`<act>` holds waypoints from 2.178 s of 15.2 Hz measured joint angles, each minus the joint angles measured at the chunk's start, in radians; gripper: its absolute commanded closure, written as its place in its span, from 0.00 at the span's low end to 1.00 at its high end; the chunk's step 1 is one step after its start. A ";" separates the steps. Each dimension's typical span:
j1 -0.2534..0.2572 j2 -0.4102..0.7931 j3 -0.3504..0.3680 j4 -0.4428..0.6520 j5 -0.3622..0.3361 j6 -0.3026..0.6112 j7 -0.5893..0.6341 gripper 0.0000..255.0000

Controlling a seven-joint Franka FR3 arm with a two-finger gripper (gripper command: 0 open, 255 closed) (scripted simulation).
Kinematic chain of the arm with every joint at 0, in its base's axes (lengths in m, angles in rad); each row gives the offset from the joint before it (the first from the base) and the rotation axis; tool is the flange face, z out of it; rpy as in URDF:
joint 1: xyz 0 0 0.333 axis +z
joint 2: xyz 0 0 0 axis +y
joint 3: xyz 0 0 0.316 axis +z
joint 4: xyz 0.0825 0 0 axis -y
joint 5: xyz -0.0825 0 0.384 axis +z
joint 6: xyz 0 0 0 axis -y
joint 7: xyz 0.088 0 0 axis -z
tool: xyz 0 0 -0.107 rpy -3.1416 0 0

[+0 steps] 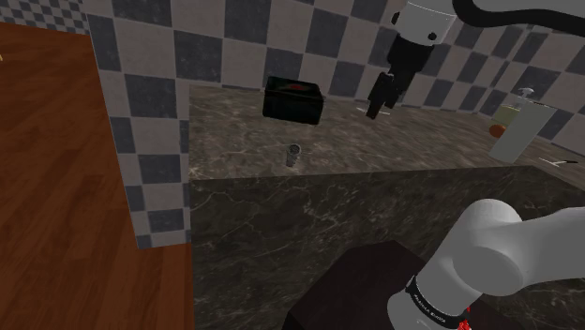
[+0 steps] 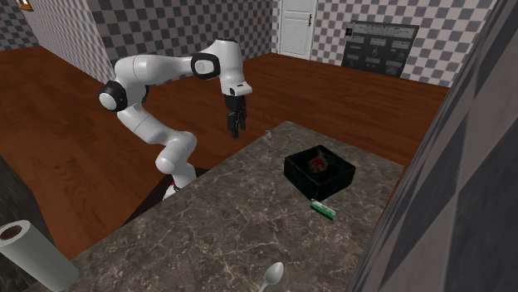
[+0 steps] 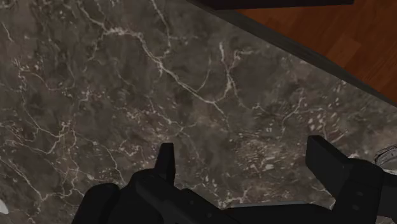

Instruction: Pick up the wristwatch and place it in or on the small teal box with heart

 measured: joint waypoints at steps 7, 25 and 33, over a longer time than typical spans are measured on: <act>0.062 0.033 0.015 -0.068 0.093 0.141 0.008 0.00; 0.215 0.216 0.074 -0.194 0.311 0.565 -0.025 0.00; 0.216 0.220 0.075 -0.207 0.313 0.583 -0.027 1.00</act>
